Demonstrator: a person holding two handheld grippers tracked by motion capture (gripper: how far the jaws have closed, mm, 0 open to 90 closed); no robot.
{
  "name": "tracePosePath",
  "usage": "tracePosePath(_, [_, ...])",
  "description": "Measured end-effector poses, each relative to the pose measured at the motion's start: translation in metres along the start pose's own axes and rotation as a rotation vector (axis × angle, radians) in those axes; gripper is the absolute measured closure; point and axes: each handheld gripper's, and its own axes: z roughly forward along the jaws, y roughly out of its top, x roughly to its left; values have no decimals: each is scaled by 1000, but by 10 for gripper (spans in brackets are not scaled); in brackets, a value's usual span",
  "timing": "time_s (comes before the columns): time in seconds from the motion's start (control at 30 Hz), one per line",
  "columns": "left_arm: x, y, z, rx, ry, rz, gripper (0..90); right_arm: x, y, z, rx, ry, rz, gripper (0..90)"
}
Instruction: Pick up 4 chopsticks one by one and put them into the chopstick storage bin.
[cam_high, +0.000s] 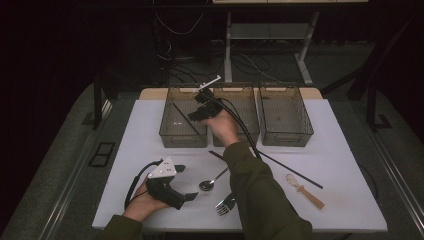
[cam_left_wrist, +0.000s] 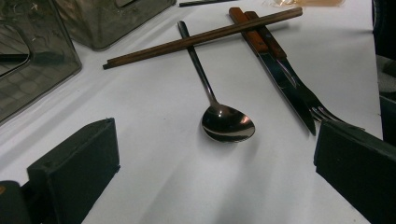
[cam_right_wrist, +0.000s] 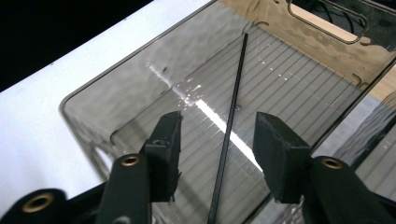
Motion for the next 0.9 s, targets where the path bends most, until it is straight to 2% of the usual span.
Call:
tracePosePath(0.17, [1, 0, -1, -9, 0, 0, 0, -2, -5, -15, -4, 35, 2, 437])
tracePosePath(0.23, [1, -1, -2, -8, 1, -8, 0, -3, -8, -23, -11, 25, -17, 407])
tracePosePath(0.4, [1, -1, -2, -15, 6, -24, 0, -7, -18, -42, -26, 41, -35, 375])
tracePosePath(0.53, [1, -1, -2, -1, 7, -12, 0, -15, -29, -58, -46, 52, -49, 370])
tracePosePath(0.77, [0, -1, -1, -28, 31, -40, 0, -29, -53, -83, -69, 52, -49, 365])
tracePosePath(0.9, [1, -1, -2, -20, 48, -36, 0, -37, -66, -95, -85, 53, -50, 365])
